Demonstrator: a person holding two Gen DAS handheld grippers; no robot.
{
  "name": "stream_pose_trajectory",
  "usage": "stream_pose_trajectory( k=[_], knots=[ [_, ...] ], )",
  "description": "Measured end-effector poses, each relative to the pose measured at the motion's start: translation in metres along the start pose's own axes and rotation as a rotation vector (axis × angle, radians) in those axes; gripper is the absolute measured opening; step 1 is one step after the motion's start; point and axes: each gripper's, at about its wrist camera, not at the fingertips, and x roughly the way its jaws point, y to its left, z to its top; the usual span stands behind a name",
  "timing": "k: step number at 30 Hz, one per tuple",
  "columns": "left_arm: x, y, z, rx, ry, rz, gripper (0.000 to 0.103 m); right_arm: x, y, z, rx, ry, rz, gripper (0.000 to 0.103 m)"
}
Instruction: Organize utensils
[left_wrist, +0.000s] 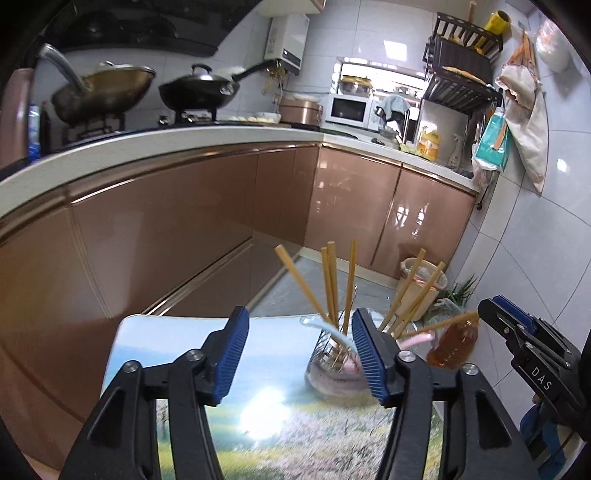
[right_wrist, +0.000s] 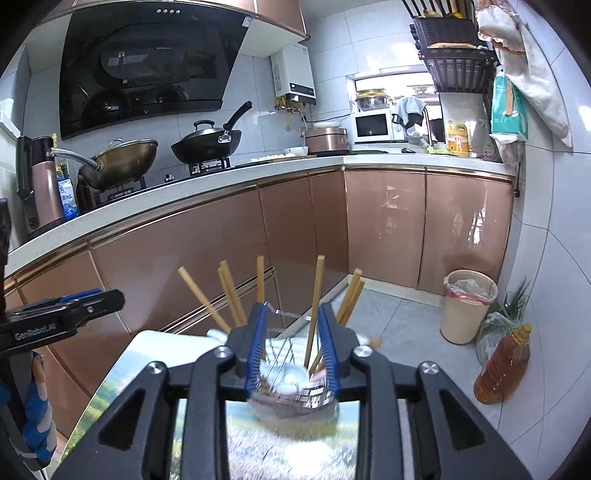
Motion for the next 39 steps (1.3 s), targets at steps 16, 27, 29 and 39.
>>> stream_pose_trajectory(
  k=[16,27,29,39],
  knots=[
    [-0.124,-0.004,-0.092,0.063,-0.147,0.179,0.093,-0.098,0.047,-0.092,-0.055,0.028,-0.022,0.056],
    [-0.177,-0.001,-0.127,0.084,-0.232,0.210,0.101,-0.140,0.047,-0.123,-0.035,0.015,-0.039,0.060],
    [-0.183,0.002,-0.132,0.082,-0.235,0.208,0.101,-0.144,0.047,-0.127,-0.031,0.015,-0.041,0.061],
    [-0.198,0.005,-0.150,0.078,-0.246,0.222,0.101,-0.159,0.042,-0.136,-0.039,-0.008,-0.084,0.064]
  ],
)
